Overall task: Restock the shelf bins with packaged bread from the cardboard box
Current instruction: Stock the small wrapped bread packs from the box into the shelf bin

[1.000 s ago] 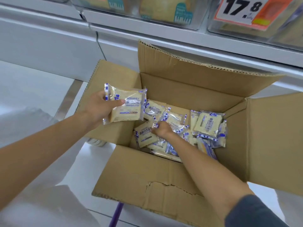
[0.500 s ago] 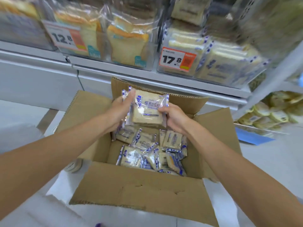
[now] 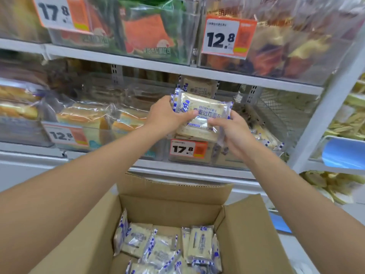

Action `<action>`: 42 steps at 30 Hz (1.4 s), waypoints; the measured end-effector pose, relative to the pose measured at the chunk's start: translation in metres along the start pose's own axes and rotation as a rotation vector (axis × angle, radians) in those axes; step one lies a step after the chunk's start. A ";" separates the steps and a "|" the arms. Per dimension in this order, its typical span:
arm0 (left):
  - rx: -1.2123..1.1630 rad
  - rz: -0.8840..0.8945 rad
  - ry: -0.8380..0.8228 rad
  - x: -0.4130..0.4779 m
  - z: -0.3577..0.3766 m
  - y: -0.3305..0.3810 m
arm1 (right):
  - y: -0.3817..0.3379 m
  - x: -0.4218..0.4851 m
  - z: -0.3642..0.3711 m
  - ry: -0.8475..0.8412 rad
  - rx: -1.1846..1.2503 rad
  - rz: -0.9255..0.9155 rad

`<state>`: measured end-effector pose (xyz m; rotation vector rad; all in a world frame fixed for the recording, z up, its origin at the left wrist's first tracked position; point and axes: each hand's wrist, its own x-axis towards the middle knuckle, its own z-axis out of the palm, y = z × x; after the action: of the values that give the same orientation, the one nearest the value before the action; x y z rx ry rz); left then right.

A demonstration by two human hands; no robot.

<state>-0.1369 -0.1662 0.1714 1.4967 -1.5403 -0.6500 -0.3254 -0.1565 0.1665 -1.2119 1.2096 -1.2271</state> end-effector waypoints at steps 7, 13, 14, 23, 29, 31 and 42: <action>-0.015 -0.024 -0.041 0.099 0.022 0.006 | -0.005 0.108 0.001 0.170 -0.105 -0.024; 0.033 0.024 -0.109 0.126 0.035 -0.011 | 0.003 0.133 0.003 0.153 -0.291 0.018; 0.020 0.035 -0.093 0.127 0.034 -0.015 | 0.003 0.131 0.002 0.172 -0.297 -0.007; -0.056 0.028 0.100 0.121 0.028 -0.032 | 0.017 0.125 0.011 0.332 -0.669 -0.441; -0.054 -0.031 0.123 0.113 0.027 -0.030 | 0.016 0.128 0.008 0.203 -0.711 -0.425; -0.050 -0.005 0.152 0.103 0.024 -0.029 | 0.018 0.123 0.004 0.178 -0.795 -0.398; 0.165 0.134 0.178 -0.027 -0.001 -0.037 | 0.037 0.006 0.022 0.140 -0.834 -0.589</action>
<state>-0.1198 -0.1455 0.1344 1.5131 -1.5699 -0.3093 -0.3030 -0.1629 0.1301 -2.2437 1.6045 -1.2575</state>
